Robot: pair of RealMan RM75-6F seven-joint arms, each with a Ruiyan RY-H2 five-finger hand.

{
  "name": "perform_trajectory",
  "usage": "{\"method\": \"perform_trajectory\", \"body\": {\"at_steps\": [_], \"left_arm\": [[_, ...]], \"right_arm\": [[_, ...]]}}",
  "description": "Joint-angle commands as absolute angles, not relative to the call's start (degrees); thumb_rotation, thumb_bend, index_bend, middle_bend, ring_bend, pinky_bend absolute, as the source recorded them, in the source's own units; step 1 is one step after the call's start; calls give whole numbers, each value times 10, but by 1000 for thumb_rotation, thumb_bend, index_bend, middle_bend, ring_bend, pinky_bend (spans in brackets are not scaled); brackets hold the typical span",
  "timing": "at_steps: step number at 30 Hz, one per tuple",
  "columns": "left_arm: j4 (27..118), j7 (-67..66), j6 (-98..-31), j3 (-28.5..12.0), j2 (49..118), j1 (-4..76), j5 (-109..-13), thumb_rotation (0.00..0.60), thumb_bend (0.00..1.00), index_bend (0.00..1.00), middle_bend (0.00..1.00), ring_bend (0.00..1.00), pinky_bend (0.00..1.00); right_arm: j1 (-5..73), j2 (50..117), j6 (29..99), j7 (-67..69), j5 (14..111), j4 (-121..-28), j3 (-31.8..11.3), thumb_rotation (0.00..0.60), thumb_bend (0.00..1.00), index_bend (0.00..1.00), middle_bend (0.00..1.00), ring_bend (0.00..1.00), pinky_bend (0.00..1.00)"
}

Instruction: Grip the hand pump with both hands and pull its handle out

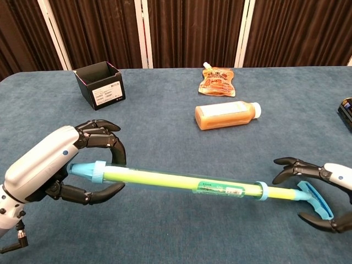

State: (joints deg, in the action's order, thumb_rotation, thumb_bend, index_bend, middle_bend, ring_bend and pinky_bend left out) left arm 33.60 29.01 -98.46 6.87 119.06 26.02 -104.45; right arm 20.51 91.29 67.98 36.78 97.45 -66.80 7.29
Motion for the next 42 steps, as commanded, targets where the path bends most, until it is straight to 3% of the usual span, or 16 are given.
{"method": "perform_trajectory", "body": {"at_steps": [1,5,13,23,31,42], "left_arm": [[334,289,-984,68,1191,262,-1044,600,482,707,572,379,197],[330,289,-982,69,1193,263,-1044,600,482,707,573,379,197],[322,295,-983,67,1196,263,-1040,600,483,711,573,379,197],[312,300,-982,65,1198,263,-1034,600,482,717,573,379,197],[305,301,-989,64,1195,260,-1032,600,482,718,573,379,197],[325,284,-1021,53,1171,266,-1033,600,482,718,573,379,197]], "right_arm": [[205,916,676,369,973,-665,77,600,429,248,0,0,0],[204,921,670,376,971,-661,84,600,434,272,0,0,0],[202,936,662,404,967,-646,92,600,487,479,21,0,0],[202,955,660,453,965,-615,97,600,503,514,29,0,0],[196,960,676,454,962,-604,94,600,517,654,49,0,0],[192,935,719,429,961,-641,75,600,544,761,88,0,0]]}}
